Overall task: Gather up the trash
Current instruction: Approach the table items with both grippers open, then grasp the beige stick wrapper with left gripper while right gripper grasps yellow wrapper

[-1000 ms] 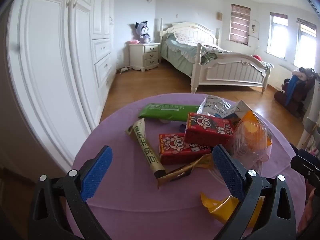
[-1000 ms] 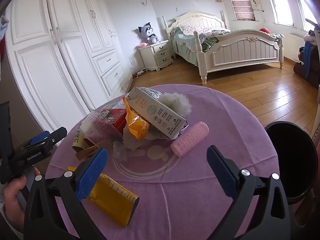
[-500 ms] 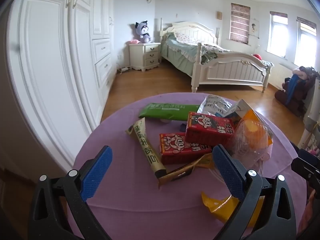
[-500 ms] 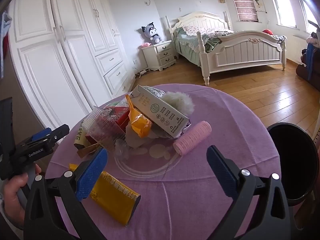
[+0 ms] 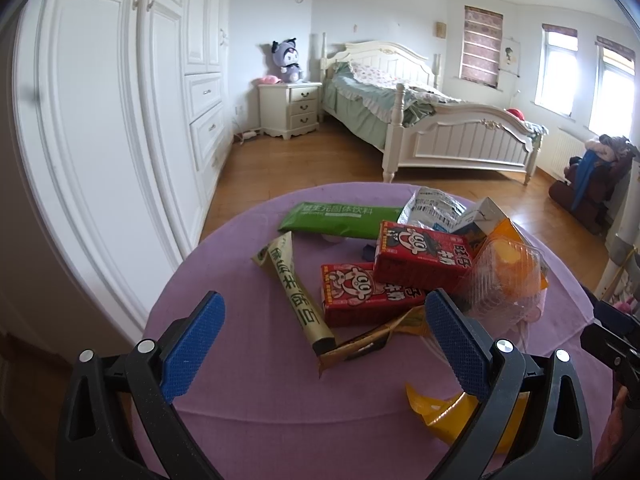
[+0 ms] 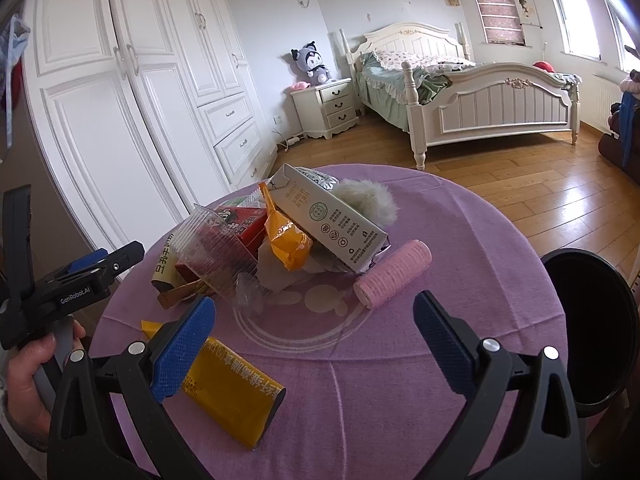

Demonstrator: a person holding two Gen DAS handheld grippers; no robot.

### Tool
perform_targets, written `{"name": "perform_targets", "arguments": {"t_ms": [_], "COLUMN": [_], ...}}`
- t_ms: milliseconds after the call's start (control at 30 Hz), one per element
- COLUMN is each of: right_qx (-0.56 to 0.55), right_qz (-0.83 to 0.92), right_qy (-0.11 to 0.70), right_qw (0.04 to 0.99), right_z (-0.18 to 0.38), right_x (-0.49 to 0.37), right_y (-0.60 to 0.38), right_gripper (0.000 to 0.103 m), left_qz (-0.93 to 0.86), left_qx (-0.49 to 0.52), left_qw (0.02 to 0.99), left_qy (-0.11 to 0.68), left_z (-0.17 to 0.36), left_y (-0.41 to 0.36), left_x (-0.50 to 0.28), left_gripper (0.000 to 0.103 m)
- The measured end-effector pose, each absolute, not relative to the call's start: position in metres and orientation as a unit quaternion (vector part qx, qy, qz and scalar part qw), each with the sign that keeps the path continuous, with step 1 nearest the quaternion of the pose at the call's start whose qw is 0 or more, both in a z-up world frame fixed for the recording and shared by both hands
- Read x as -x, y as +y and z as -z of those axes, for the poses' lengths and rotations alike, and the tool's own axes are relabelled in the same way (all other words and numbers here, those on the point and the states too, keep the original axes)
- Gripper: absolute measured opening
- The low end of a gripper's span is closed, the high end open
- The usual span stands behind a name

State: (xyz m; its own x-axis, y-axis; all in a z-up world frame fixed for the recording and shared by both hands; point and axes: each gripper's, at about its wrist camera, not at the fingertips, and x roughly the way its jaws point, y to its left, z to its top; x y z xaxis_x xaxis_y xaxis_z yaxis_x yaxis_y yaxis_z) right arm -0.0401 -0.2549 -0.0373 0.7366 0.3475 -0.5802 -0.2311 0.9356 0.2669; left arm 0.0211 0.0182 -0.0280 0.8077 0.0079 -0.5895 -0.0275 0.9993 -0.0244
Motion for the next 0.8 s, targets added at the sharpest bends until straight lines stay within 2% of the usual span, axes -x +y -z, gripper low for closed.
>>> {"name": "perform_targets", "arguments": {"t_ms": [100, 267, 300, 367, 533, 567, 600, 633, 700, 733, 767, 800], "right_qx": [-0.109, -0.029, -0.011, 0.022, 0.115, 0.132, 0.144, 0.145, 0.131, 0.127, 0.121, 0.112], "right_qz": [-0.184, -0.267, -0.287, -0.326, -0.369, -0.365, -0.36, -0.358, -0.363, -0.363, -0.362, -0.361], "right_qy": [0.31, 0.296, 0.29, 0.288, 0.361, 0.372, 0.392, 0.403, 0.412, 0.415, 0.418, 0.422], "right_qw": [0.926, 0.917, 0.913, 0.9, 0.849, 0.843, 0.834, 0.83, 0.825, 0.825, 0.825, 0.824], "right_z": [0.037, 0.028, 0.026, 0.027, 0.051, 0.057, 0.064, 0.069, 0.072, 0.073, 0.073, 0.073], "right_x": [0.044, 0.049, 0.051, 0.053, 0.048, 0.048, 0.044, 0.045, 0.048, 0.048, 0.047, 0.047], "right_y": [-0.252, -0.224, -0.215, -0.194, -0.154, -0.148, -0.149, -0.151, -0.159, -0.162, -0.165, -0.169], "right_gripper": [0.098, 0.097, 0.092, 0.084, 0.072, 0.066, 0.059, 0.058, 0.057, 0.056, 0.055, 0.053], "left_qz": [-0.008, 0.005, 0.015, 0.031, 0.068, 0.072, 0.073, 0.073, 0.077, 0.069, 0.065, 0.067], "left_qx": [0.014, 0.063, 0.082, 0.106, 0.122, 0.121, 0.118, 0.116, 0.13, 0.129, 0.131, 0.14], "left_qw": [0.949, 0.939, 0.933, 0.921, 0.897, 0.895, 0.892, 0.888, 0.882, 0.879, 0.877, 0.875], "left_qy": [0.314, 0.339, 0.35, 0.374, 0.419, 0.422, 0.429, 0.439, 0.446, 0.453, 0.459, 0.458], "left_z": [0.031, 0.037, 0.04, 0.048, 0.063, 0.065, 0.068, 0.072, 0.078, 0.081, 0.084, 0.087], "left_y": [0.02, 0.051, 0.061, 0.074, 0.08, 0.079, 0.079, 0.078, 0.082, 0.084, 0.087, 0.091], "left_x": [-0.024, -0.042, -0.049, -0.064, -0.099, -0.105, -0.112, -0.119, -0.127, -0.132, -0.136, -0.138], "left_gripper": [0.099, 0.099, 0.098, 0.089, 0.077, 0.075, 0.067, 0.056, 0.049, 0.03, 0.02, 0.016]}}
